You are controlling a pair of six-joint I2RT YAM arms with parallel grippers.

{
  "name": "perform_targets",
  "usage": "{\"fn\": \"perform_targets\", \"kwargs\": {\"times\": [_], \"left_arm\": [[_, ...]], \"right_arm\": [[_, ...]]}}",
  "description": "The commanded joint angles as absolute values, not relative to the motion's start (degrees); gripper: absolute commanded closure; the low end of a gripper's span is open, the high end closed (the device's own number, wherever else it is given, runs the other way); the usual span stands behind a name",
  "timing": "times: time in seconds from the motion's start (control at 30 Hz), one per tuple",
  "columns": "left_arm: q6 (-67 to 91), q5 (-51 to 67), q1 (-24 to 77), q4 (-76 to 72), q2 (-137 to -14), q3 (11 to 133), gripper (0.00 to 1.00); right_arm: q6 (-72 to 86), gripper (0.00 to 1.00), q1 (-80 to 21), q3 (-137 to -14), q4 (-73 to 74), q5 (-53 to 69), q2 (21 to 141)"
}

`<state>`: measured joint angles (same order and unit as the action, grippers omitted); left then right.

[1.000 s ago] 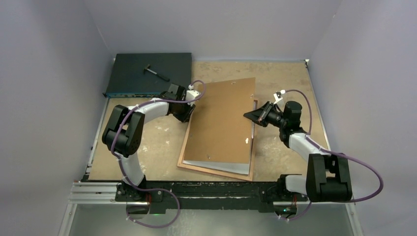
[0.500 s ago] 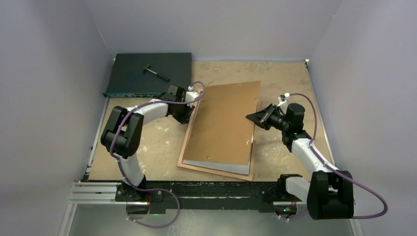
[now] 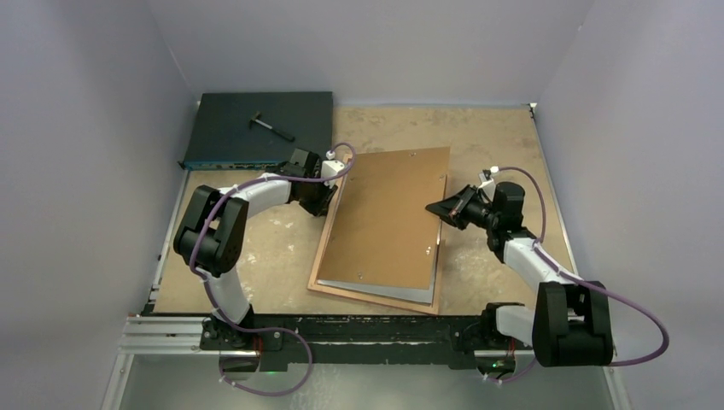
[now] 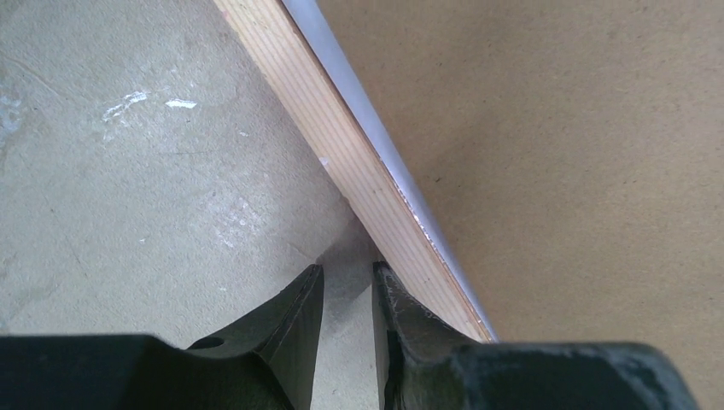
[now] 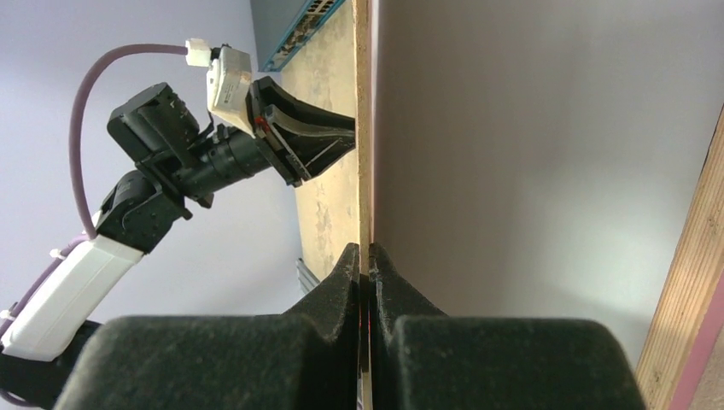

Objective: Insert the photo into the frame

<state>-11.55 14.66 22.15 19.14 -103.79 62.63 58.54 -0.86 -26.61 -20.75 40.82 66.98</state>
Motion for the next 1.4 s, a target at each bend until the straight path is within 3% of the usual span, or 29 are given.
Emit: {"fn": "perform_targets", "kwargs": {"times": [0.0, 0.53, 1.37], "left_arm": [[-11.3, 16.2, 21.9, 21.2, -102.8, 61.5, 0.75], [-11.1, 16.2, 21.9, 20.4, -102.8, 60.4, 0.79], [-11.8, 18.5, 22.0, 21.1, -102.8, 59.0, 0.8]], "right_arm": [[58.9, 1.0, -1.1, -26.3, -25.6, 45.3, 68.8], [66.6, 1.0, -1.1, -21.2, -32.3, 47.6, 64.8], [55.5, 1.0, -1.1, -23.1, -31.5, 41.6, 70.5]]}}
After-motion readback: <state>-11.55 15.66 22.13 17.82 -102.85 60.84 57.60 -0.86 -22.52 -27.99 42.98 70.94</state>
